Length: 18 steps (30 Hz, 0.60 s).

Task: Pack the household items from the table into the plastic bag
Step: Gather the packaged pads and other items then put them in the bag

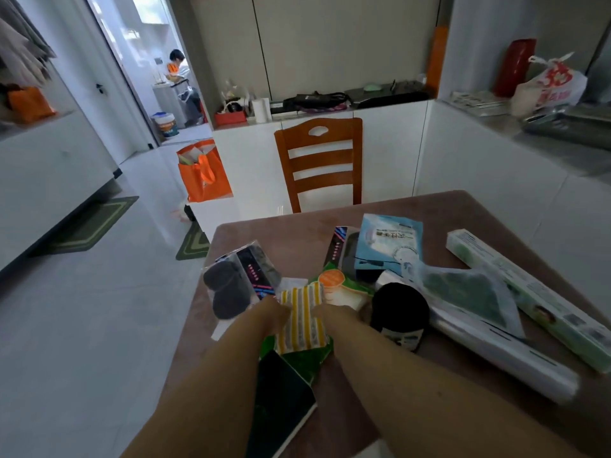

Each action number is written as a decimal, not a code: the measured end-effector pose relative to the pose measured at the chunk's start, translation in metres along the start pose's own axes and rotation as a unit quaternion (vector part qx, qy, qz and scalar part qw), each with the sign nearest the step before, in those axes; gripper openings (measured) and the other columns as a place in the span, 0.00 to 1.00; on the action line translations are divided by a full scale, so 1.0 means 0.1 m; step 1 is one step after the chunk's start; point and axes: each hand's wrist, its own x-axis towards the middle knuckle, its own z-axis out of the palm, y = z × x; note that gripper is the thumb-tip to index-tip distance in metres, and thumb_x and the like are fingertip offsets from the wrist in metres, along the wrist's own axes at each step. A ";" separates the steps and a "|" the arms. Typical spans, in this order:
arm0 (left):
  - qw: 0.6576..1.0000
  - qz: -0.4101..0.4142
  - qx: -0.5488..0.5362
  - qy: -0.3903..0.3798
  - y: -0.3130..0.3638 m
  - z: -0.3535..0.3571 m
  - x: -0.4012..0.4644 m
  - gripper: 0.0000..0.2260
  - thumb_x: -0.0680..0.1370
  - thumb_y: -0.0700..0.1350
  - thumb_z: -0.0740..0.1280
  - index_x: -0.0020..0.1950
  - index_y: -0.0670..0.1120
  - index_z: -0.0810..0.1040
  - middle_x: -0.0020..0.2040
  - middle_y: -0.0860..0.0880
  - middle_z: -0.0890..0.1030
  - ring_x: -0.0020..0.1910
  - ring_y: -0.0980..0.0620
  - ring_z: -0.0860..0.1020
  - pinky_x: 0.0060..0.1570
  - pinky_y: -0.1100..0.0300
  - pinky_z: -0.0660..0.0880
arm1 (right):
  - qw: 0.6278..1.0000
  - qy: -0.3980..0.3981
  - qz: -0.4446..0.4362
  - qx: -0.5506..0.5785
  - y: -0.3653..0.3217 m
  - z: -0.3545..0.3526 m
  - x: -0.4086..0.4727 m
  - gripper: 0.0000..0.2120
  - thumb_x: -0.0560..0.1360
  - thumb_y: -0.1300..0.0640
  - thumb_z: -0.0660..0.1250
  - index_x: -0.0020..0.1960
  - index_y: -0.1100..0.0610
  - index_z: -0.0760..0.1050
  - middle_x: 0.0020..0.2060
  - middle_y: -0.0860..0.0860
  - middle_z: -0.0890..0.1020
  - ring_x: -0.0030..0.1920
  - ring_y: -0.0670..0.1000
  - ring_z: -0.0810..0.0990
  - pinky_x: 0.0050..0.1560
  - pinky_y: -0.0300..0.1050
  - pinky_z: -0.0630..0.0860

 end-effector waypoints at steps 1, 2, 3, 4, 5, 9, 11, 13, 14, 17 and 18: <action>1.000 -0.002 -0.011 -0.017 0.00 0.02 0.06 0.20 0.81 0.48 0.60 0.69 0.39 0.68 0.66 0.39 0.75 0.63 0.41 0.75 0.66 0.46 0.70 | 1.000 -0.016 0.004 0.006 0.00 0.04 0.05 0.34 0.76 0.52 0.66 0.75 0.64 0.57 0.71 0.60 0.66 0.70 0.58 0.68 0.69 0.47 0.68; 0.999 -0.006 -0.025 -0.029 -0.01 0.02 0.12 0.20 0.80 0.49 0.62 0.68 0.40 0.69 0.64 0.40 0.76 0.62 0.42 0.76 0.65 0.47 0.71 | 1.000 -0.026 -0.005 -0.001 0.00 0.06 0.07 0.36 0.74 0.53 0.70 0.74 0.64 0.58 0.70 0.60 0.68 0.69 0.58 0.69 0.68 0.49 0.70; 0.998 -0.005 -0.040 -0.039 -0.01 0.02 0.18 0.19 0.79 0.50 0.63 0.66 0.41 0.70 0.61 0.41 0.78 0.59 0.44 0.78 0.62 0.48 0.73 | 1.000 -0.019 -0.008 0.008 0.03 0.09 0.19 0.37 0.71 0.54 0.73 0.73 0.64 0.61 0.68 0.60 0.70 0.67 0.58 0.72 0.67 0.50 0.71; 0.997 -0.004 -0.055 -0.055 -0.01 0.01 0.20 0.17 0.79 0.51 0.64 0.63 0.42 0.73 0.56 0.44 0.80 0.53 0.46 0.79 0.57 0.51 0.75 | 1.000 -0.024 -0.002 0.010 0.04 0.12 0.22 0.37 0.70 0.56 0.75 0.72 0.65 0.63 0.67 0.60 0.72 0.66 0.59 0.73 0.65 0.51 0.73; 0.995 -0.003 -0.064 -0.073 0.00 0.00 0.21 0.14 0.78 0.52 0.65 0.58 0.44 0.74 0.50 0.46 0.80 0.48 0.49 0.79 0.50 0.54 0.76 | 0.999 -0.032 -0.001 0.005 0.05 0.16 0.25 0.36 0.68 0.56 0.76 0.71 0.65 0.65 0.66 0.61 0.74 0.65 0.59 0.75 0.64 0.52 0.74; 0.986 0.013 -0.117 -0.121 -0.05 -0.07 0.23 0.11 0.78 0.50 0.65 0.52 0.43 0.79 0.50 0.44 0.82 0.49 0.46 0.80 0.54 0.50 0.76 | 0.997 0.026 -0.054 -0.054 -0.04 0.19 0.23 0.27 0.69 0.58 0.73 0.66 0.63 0.71 0.61 0.58 0.78 0.58 0.59 0.79 0.57 0.49 0.78; 0.983 0.018 -0.167 -0.076 -0.09 -0.21 0.26 0.11 0.78 0.48 0.65 0.50 0.42 0.81 0.50 0.44 0.82 0.47 0.46 0.79 0.52 0.50 0.75 | 0.990 0.058 -0.091 -0.090 -0.20 0.14 0.16 0.25 0.70 0.60 0.70 0.66 0.62 0.70 0.61 0.58 0.77 0.57 0.60 0.78 0.52 0.46 0.77; 0.992 0.011 -0.106 0.063 -0.17 -0.39 0.40 0.12 0.78 0.47 0.65 0.52 0.39 0.80 0.48 0.42 0.80 0.46 0.44 0.79 0.47 0.52 0.74 | 0.979 0.085 -0.136 -0.125 -0.38 0.07 0.10 0.27 0.71 0.59 0.68 0.68 0.62 0.68 0.61 0.58 0.77 0.58 0.61 0.78 0.55 0.49 0.77; 0.991 -0.011 -0.040 0.125 -0.21 -0.48 0.44 0.12 0.78 0.46 0.65 0.52 0.39 0.79 0.47 0.42 0.80 0.46 0.42 0.79 0.45 0.53 0.73 | 0.975 0.096 -0.158 -0.124 -0.47 0.03 0.08 0.27 0.71 0.59 0.68 0.68 0.62 0.67 0.62 0.58 0.77 0.58 0.61 0.78 0.55 0.50 0.77; 0.967 -0.112 0.024 0.226 -0.39 -0.61 0.59 0.12 0.73 0.51 0.68 0.48 0.44 0.74 0.37 0.44 0.73 0.33 0.46 0.71 0.37 0.53 0.70 | 0.972 0.090 -0.189 -0.107 -0.70 -0.03 0.04 0.26 0.72 0.61 0.68 0.68 0.62 0.68 0.61 0.58 0.77 0.58 0.60 0.78 0.52 0.47 0.76; 0.959 -0.143 -0.005 0.243 -0.45 -0.60 0.62 0.16 0.70 0.52 0.70 0.53 0.45 0.74 0.38 0.44 0.73 0.32 0.47 0.69 0.35 0.53 0.68 | 0.975 0.070 -0.194 -0.087 -0.76 -0.03 0.06 0.25 0.72 0.61 0.69 0.68 0.62 0.69 0.60 0.58 0.78 0.57 0.59 0.78 0.53 0.47 0.76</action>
